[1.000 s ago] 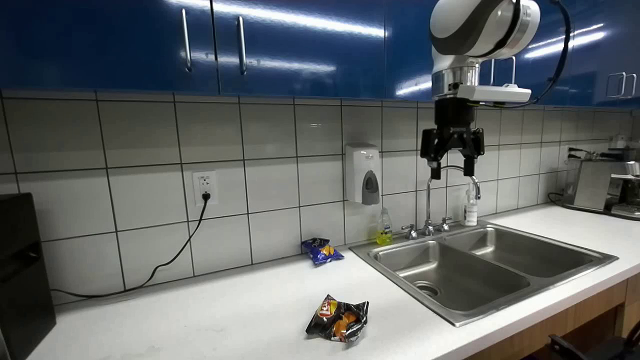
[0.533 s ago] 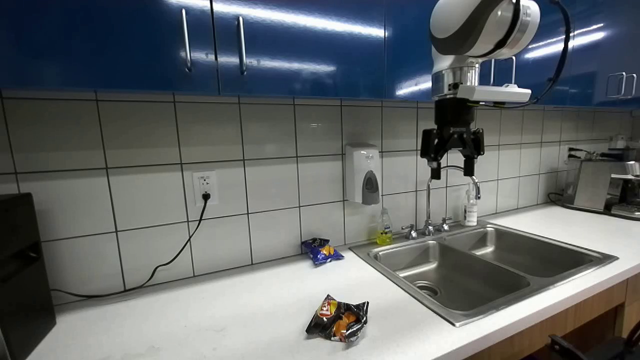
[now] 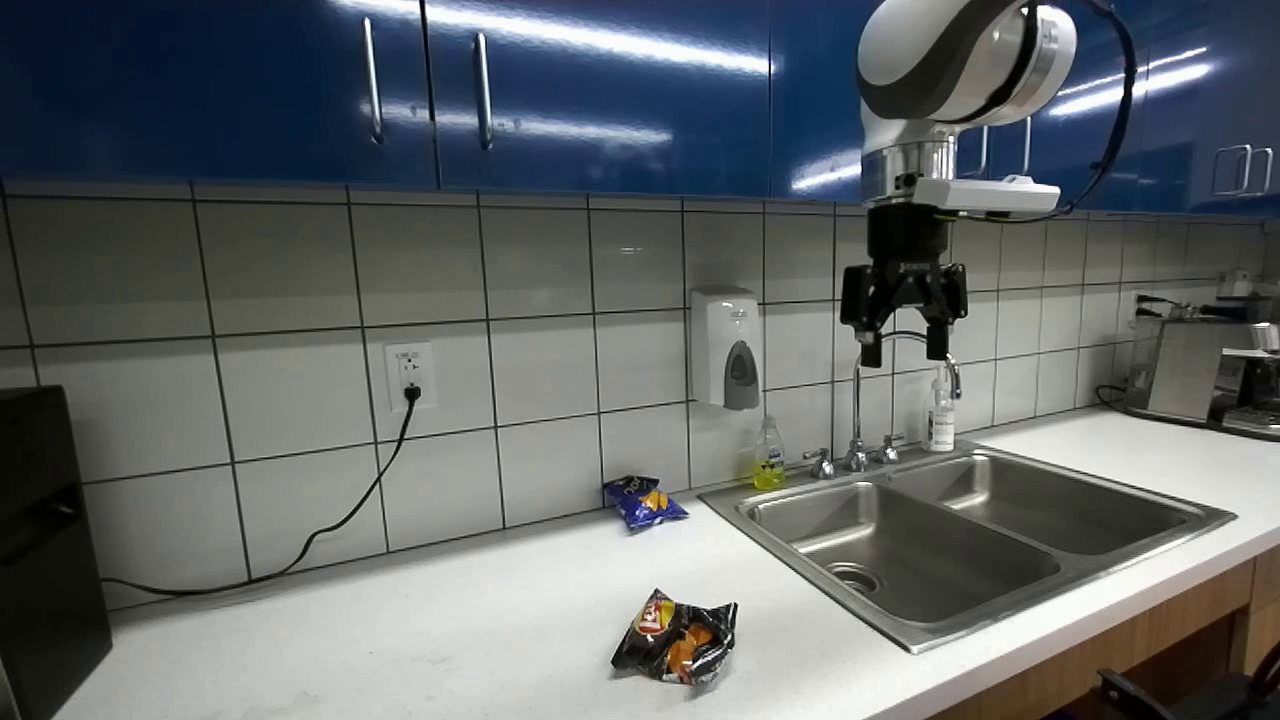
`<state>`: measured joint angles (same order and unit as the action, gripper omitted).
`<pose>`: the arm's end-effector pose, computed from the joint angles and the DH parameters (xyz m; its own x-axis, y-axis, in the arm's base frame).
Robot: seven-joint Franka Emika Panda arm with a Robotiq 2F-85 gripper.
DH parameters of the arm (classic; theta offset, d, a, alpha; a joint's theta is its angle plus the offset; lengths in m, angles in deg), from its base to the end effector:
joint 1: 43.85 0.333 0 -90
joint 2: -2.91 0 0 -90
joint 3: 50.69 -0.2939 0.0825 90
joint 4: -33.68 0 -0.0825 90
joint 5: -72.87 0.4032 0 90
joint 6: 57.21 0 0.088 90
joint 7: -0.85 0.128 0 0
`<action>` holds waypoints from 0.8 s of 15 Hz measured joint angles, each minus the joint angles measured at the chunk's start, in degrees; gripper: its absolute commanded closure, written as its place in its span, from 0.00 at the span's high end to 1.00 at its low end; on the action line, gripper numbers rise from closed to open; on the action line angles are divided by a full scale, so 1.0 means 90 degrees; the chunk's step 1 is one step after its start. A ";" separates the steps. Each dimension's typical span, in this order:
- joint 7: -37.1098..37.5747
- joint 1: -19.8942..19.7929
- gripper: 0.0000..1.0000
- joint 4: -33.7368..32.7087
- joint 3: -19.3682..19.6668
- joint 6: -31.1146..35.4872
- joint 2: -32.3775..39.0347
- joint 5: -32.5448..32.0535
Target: Put the black packet inside the sink
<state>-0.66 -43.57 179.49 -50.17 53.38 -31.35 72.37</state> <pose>0.3939 -0.0023 0.4215 0.9995 0.0269 -0.0168 0.0269 -0.9996 0.0026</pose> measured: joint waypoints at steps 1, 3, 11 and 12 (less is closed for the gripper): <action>-0.0008 0.0034 1.00 0.0064 -0.0024 0.0054 0.0025 -0.0020; -0.0027 0.0144 1.00 0.0237 -0.0121 0.0216 0.0097 -0.0060; -0.0034 0.0751 1.00 0.0884 -0.0604 0.1385 0.0796 -0.0226; -0.0043 0.0813 1.00 0.0903 -0.0608 0.1580 0.0966 -0.0225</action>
<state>-1.04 -36.25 187.62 -55.64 67.60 -22.66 70.34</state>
